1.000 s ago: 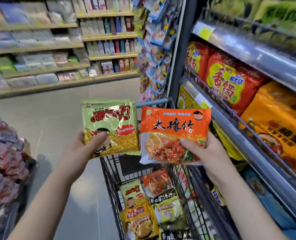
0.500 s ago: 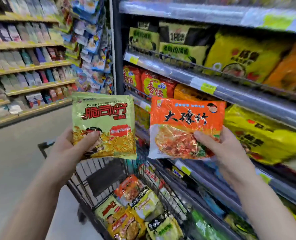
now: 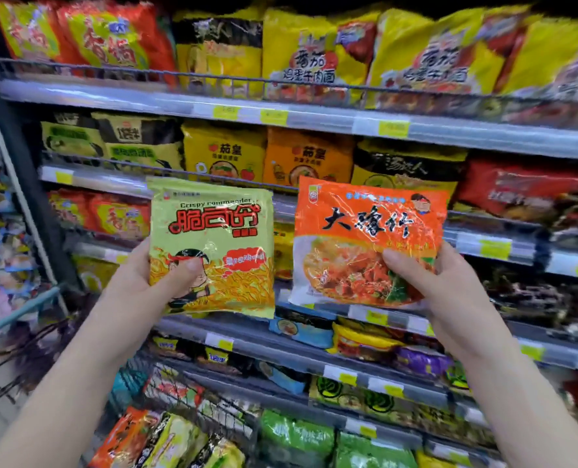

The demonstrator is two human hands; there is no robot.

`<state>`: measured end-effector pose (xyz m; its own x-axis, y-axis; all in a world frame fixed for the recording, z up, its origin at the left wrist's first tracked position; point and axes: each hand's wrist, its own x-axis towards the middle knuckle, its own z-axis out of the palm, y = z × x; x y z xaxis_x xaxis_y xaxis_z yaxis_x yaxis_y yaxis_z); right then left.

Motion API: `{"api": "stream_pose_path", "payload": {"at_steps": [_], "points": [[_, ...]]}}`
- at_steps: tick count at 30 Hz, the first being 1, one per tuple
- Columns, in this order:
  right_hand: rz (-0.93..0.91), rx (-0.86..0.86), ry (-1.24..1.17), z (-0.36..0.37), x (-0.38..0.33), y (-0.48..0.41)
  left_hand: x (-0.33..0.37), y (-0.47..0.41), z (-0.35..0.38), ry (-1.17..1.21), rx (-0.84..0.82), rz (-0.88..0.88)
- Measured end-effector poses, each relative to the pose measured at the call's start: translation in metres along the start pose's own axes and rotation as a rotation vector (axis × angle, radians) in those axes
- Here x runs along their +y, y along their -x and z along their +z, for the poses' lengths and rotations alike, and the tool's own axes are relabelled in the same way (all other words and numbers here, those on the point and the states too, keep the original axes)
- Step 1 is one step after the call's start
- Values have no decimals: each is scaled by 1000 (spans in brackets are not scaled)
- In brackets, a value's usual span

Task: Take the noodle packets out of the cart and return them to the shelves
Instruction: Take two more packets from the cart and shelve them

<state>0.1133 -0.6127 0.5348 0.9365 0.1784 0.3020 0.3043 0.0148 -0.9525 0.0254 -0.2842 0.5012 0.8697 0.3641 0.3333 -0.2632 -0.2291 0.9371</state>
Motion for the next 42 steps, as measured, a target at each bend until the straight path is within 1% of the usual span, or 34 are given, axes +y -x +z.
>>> {"api": "stream_pose_path", "payload": {"at_steps": [2, 4, 6, 9, 11, 14, 18, 23, 28, 34, 42], "points": [[-22, 58, 22, -47, -8, 19, 19, 14, 40, 14, -70, 15], [-48, 116, 32, -114, -21, 51, 41, 34, 105, 29, -109, 50], [-38, 173, 50, -138, -24, 61, 54, 45, 130, 34, -111, 67], [-53, 254, 48, -212, -38, 100, 78, 66, 200, 21, -125, 86], [-57, 312, 53, -261, -44, 127, 91, 78, 243, 1, -159, 87], [-56, 395, 85, -322, -55, 168, 114, 99, 306, 65, -236, 108], [-68, 496, 123, -389, -79, 214, 146, 123, 378, 65, -320, 149], [-93, 597, 158, -453, -98, 246, 177, 133, 454, 127, -452, 192], [-101, 668, 165, -501, -104, 250, 204, 127, 525, 154, -556, 230], [-115, 734, 225, -566, -104, 215, 217, 91, 607, 171, -548, 341], [-140, 744, 271, -651, -110, 135, 236, 26, 703, 268, -524, 324]]}}
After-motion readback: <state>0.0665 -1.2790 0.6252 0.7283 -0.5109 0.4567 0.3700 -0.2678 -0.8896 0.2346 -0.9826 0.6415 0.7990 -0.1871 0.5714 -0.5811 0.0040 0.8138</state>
